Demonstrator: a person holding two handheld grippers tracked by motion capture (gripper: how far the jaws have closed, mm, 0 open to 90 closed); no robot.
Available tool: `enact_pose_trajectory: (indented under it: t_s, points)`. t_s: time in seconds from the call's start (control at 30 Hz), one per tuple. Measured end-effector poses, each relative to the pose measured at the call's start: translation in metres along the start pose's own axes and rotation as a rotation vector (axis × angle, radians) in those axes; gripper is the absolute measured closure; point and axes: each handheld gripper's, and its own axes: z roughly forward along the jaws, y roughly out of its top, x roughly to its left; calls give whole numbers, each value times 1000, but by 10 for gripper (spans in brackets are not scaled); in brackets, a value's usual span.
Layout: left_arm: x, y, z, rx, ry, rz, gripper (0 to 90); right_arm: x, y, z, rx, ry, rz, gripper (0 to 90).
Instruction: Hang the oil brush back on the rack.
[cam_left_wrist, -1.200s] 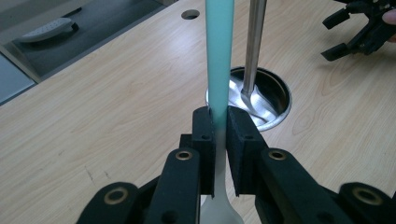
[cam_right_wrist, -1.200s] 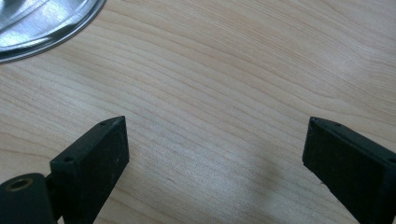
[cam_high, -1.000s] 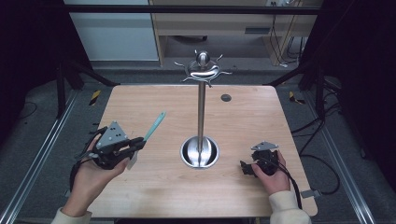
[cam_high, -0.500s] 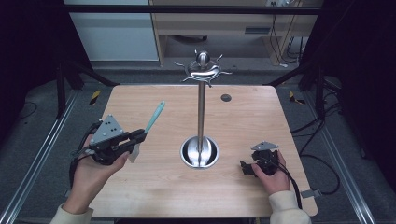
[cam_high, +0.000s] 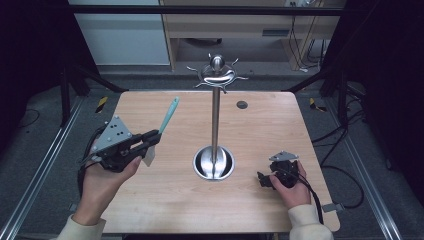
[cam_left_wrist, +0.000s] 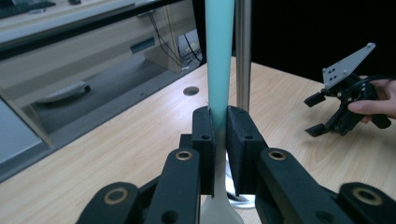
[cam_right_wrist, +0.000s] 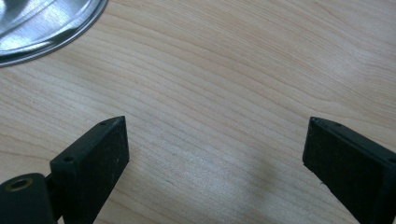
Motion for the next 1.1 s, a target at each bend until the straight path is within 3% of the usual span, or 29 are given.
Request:
enact_pose_trajectory:
  t_s: [0.37,0.53,0.63,1.1]
  points:
    - [-5,15,0,-61,-14,-20,819,0,0,0,2,3,2,77]
    - [-5,20,1,-90,-12,-7,819,0,0,0,3,1,1,77]
    - [-7,24,3,-92,-28,-20,819,0,0,0,1,3,1,77]
    - [-11,32,13,-77,-36,-9,819,0,0,0,2,4,0,77]
